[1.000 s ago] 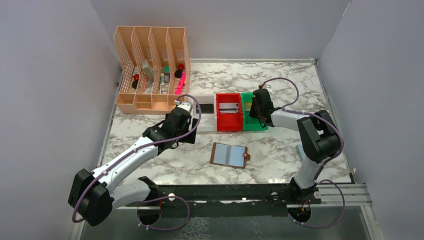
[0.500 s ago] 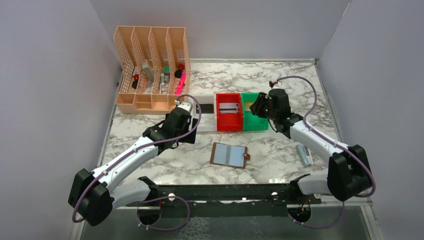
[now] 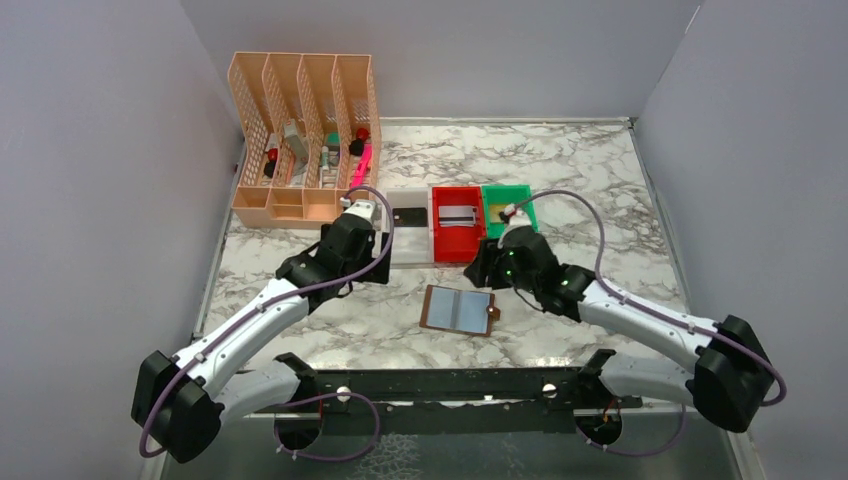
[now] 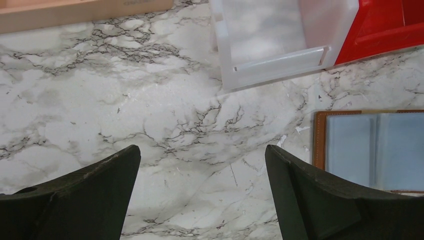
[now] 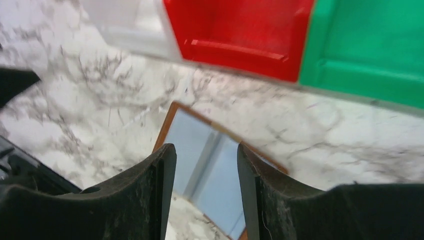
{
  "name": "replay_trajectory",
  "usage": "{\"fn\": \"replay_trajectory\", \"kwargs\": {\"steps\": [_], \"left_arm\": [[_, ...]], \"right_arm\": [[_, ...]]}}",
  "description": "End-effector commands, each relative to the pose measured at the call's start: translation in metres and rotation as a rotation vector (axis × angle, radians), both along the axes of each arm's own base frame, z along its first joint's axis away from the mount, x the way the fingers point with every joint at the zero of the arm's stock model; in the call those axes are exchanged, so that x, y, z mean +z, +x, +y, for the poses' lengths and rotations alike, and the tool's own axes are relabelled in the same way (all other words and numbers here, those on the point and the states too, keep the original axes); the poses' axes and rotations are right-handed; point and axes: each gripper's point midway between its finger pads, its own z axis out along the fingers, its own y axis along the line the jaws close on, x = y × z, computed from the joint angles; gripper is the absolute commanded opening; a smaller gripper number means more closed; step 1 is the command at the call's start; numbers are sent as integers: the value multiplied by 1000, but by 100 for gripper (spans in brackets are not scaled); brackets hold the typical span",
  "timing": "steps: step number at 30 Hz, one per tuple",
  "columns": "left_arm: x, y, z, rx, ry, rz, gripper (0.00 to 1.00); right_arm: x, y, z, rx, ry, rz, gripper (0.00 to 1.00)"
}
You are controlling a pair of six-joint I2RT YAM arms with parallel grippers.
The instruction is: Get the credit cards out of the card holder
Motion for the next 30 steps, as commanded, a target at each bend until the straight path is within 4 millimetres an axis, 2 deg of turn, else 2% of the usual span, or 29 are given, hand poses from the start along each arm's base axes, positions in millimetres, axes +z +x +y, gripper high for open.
{"fn": "replay_trajectory", "kwargs": {"steps": [1, 7, 10, 12, 14, 16, 19, 27, 30], "left_arm": [[13, 4, 14, 73, -5, -60, 99], [34, 5, 33, 164, -24, -152, 99], [43, 4, 39, 192, -38, -189, 99], [46, 4, 40, 201, -48, -204, 99], [48, 3, 41, 203, -52, -209, 99], [46, 3, 41, 203, -51, -204, 99], [43, 4, 39, 194, -43, -191, 99], [40, 5, 37, 185, -40, -176, 99], [40, 5, 37, 184, -41, -174, 99]], "right_arm": [[-24, -21, 24, 5, -115, 58, 55], [-46, -38, 67, 18, -214, 89, 58], [-58, -45, 79, 25, -245, 110, 60], [-67, -47, 81, 19, -279, 123, 62], [-74, -47, 81, 13, -322, 127, 69], [-80, -47, 76, -11, -374, 134, 70], [-88, -46, 73, -33, -422, 138, 71], [-109, -50, 81, 5, -461, 173, 70], [-115, -53, 81, 10, -482, 176, 66]]}}
